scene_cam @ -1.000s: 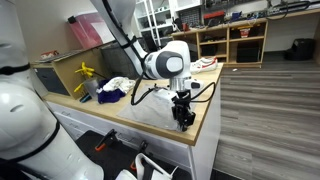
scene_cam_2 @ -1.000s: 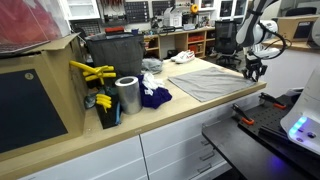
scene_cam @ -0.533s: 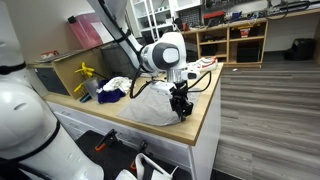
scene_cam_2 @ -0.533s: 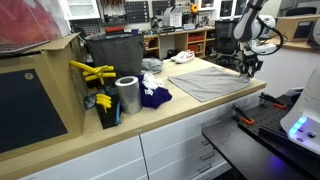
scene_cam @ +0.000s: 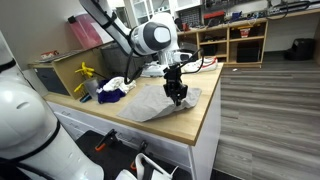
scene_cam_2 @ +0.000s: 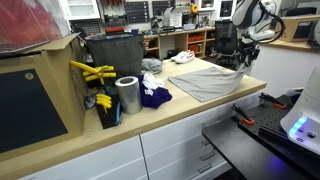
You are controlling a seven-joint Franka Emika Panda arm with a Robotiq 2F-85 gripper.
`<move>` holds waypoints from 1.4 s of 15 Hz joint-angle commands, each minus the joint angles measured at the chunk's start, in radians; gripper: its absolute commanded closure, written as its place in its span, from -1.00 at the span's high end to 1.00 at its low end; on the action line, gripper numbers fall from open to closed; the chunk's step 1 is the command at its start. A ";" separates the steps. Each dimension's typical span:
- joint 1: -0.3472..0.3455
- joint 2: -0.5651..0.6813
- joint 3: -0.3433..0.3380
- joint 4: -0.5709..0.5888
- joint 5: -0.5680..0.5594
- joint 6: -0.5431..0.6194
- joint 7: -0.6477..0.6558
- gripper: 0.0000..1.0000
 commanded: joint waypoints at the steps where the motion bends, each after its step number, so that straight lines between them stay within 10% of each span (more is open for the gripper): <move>1: -0.001 -0.072 0.032 -0.041 -0.048 -0.035 0.017 -0.94; 21: 0.121 -0.161 0.275 -0.058 -0.145 -0.031 0.016 -0.94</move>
